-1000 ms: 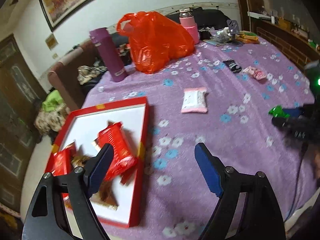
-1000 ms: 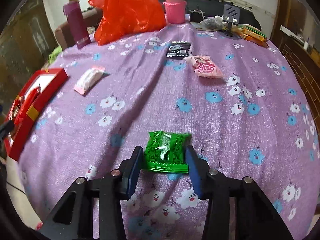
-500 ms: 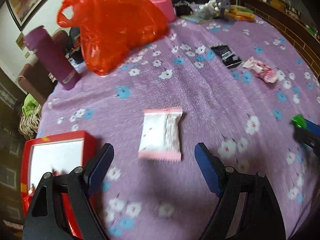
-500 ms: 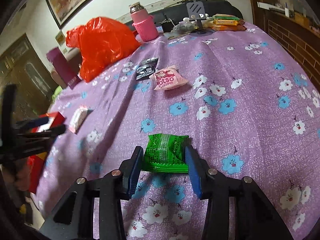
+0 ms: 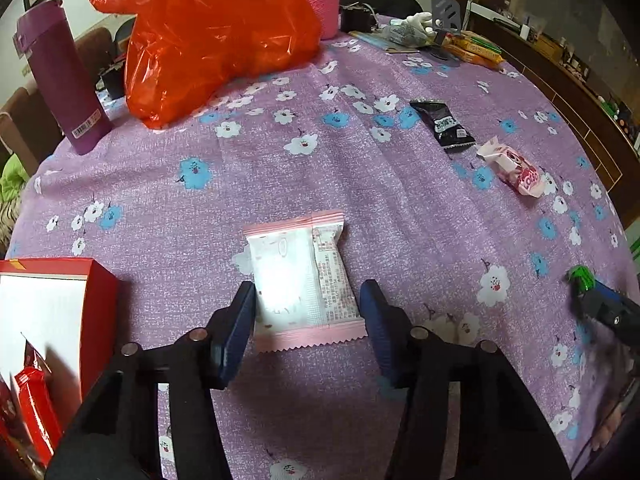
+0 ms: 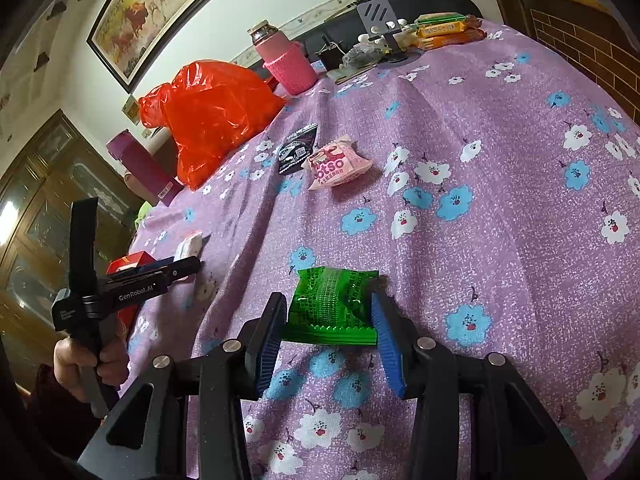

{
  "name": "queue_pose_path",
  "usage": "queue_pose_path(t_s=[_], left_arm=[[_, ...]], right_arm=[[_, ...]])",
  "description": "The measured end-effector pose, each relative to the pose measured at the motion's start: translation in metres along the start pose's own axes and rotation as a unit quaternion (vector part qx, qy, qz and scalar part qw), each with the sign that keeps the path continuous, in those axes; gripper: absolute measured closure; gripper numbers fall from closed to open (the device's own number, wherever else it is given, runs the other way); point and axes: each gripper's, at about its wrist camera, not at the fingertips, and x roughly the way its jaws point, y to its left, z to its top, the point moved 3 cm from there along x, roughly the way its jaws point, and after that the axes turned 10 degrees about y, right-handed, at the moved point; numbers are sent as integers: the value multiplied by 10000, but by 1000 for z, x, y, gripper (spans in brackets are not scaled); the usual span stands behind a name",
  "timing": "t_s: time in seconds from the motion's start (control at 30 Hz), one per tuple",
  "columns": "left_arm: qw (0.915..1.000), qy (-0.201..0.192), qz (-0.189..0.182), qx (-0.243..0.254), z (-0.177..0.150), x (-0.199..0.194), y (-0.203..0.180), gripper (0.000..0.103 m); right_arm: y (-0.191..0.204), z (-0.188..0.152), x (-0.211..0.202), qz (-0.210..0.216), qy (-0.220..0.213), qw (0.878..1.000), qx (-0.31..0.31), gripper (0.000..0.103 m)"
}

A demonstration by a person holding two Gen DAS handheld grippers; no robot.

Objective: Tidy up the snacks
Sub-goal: 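Lower the left tool onto the white-pink pastry packet and close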

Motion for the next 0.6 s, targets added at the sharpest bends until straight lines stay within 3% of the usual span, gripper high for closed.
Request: queue_pose_path(t_s=[0.3,0.6], left_arm=[[9997,-217,-128,20,-21,-19,-9,56],[9979,-627,-97,152,-77,-68,-19,56]], right_arm=[[-5,1,-1,221,-24,9997,97,56],[-6,1,-1,223,-30,9997,128,58]])
